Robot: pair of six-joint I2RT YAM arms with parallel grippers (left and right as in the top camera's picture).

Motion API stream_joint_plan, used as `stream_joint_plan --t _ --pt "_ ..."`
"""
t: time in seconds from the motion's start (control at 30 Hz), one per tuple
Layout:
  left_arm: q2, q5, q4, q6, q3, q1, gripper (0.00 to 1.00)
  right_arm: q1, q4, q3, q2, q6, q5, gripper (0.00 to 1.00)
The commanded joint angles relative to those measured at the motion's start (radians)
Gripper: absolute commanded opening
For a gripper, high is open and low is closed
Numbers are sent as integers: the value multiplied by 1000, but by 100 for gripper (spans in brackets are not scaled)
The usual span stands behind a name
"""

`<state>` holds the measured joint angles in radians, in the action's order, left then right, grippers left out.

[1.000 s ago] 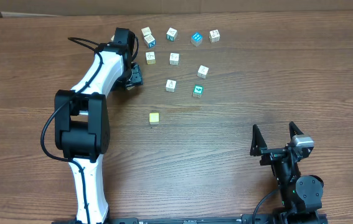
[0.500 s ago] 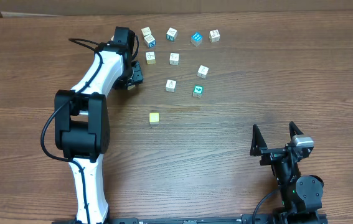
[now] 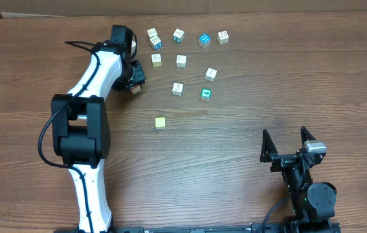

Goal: Form a horizontal line
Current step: 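Grasp the red-faced 5 block with the left gripper and lift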

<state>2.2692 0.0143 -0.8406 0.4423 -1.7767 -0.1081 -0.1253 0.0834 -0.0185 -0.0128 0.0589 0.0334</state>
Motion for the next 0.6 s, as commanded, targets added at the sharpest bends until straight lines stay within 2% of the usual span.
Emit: stream_joint_plan --t 0.0,0.17,0.33,0.57 --pt "6 39 2 10 -28 11 41 -5 -3 11 10 -5 10 100" --pt "6 39 -12 10 -29 11 31 -5 -3 11 10 -4 10 100" --pt "-13 38 -107 -3 -82 11 15 -5 -3 11 10 -4 10 100" --pt "-158 38 -241 -37 -104 9 13 -5 -3 11 10 -4 10 100"
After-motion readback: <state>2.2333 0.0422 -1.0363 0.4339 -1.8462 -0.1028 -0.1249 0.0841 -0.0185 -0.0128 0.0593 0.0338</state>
